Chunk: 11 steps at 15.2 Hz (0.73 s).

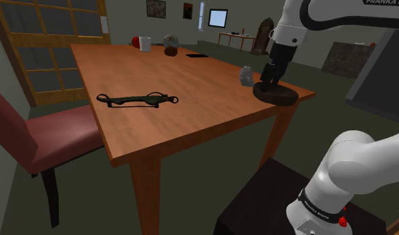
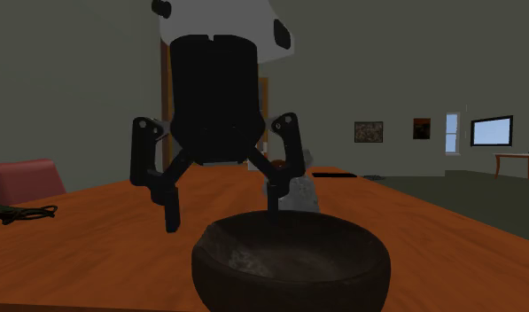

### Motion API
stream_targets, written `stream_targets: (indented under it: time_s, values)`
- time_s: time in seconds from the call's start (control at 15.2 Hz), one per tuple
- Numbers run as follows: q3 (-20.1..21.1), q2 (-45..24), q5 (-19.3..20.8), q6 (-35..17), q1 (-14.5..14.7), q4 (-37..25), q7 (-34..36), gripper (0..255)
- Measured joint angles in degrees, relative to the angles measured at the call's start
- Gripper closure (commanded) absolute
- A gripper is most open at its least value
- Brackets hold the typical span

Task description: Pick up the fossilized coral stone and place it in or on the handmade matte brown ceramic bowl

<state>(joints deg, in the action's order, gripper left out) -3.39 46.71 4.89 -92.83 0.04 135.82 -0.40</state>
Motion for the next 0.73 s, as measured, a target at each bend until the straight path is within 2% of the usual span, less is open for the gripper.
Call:
stream_targets:
  time_s: [0.2,0.73]
  values:
    - [0.23,-2.33,-0.63,-1.76,-1.22,-1.53,3.12,0]
    - [1.31,-13.96,-3.40,-10.12,-8.91,-11.16,23.65,0]
